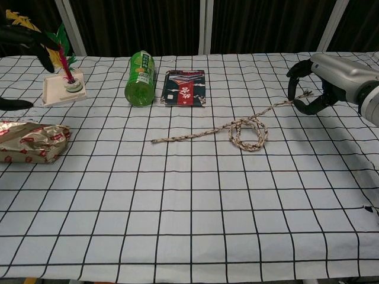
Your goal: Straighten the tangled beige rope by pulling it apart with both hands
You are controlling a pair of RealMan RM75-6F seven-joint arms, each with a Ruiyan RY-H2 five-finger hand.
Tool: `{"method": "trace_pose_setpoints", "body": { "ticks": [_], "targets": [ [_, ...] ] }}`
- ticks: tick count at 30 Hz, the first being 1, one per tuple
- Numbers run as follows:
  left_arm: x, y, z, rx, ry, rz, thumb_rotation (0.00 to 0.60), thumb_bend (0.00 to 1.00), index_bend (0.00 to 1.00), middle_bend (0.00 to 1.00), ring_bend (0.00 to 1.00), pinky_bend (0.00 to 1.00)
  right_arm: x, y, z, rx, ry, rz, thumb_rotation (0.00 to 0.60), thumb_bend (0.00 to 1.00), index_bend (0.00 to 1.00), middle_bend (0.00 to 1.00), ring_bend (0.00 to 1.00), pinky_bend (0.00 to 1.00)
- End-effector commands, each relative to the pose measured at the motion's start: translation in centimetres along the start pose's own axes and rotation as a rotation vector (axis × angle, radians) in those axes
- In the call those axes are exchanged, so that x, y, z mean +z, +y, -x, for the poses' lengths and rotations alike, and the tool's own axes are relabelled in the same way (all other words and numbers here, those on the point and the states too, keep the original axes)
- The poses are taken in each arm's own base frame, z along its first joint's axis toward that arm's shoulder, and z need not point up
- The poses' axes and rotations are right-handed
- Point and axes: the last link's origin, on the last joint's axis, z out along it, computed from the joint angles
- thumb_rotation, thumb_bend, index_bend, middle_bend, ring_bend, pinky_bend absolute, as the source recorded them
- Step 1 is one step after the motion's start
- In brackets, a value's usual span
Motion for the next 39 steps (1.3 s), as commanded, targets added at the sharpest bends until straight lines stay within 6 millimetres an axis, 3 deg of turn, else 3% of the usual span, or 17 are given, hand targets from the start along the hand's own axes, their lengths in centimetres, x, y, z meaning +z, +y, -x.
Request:
{"method": "trace_pose_setpoints", "body": {
  "ticks": [1, 9, 20, 27, 39],
  "targets": [
    [4.3, 3.5, 1.9, -0.027, -0.068, 0.06, 0.6, 0.2, 0.4, 0.14, 0.0, 0.0, 0.0, -0.2, 0.1, 0.001, -0.003, -0.002, 0.6, 0.49, 0.63, 0.16, 0.0, 0.0],
    [9.3, 7.3, 6.3, 0.022, -0.162, 0.071, 0.6, 0.26, 0.43, 0.14, 0.0, 0.0, 0.1, -0.8, 0.4, -0.001, -0.013, -0.01, 0.6, 0.5, 0.63, 0.16, 0.0, 0.0],
    [12.8, 10.4, 11.0, 0.117, -0.176, 0.004, 0.6, 0.27, 0.45, 0.14, 0.0, 0.0, 0.3, -0.9, 0.7, 0.001, -0.02, -0.007, 0.6, 0.51, 0.63, 0.16, 0.0, 0.0],
    [14.1, 10.9, 12.4, 0.184, -0.174, -0.041, 0.6, 0.28, 0.46, 0.14, 0.0, 0.0, 0.3, -0.8, 0.8, 0.004, -0.025, -0.006, 0.6, 0.51, 0.63, 0.16, 0.0, 0.0],
    [14.3, 10.4, 12.8, 0.179, -0.175, -0.07, 0.6, 0.31, 0.49, 0.14, 0.0, 0.0, 0.4, -0.5, 0.8, 0.007, -0.026, 0.002, 0.6, 0.51, 0.63, 0.16, 0.0, 0.0]
  ]
}}
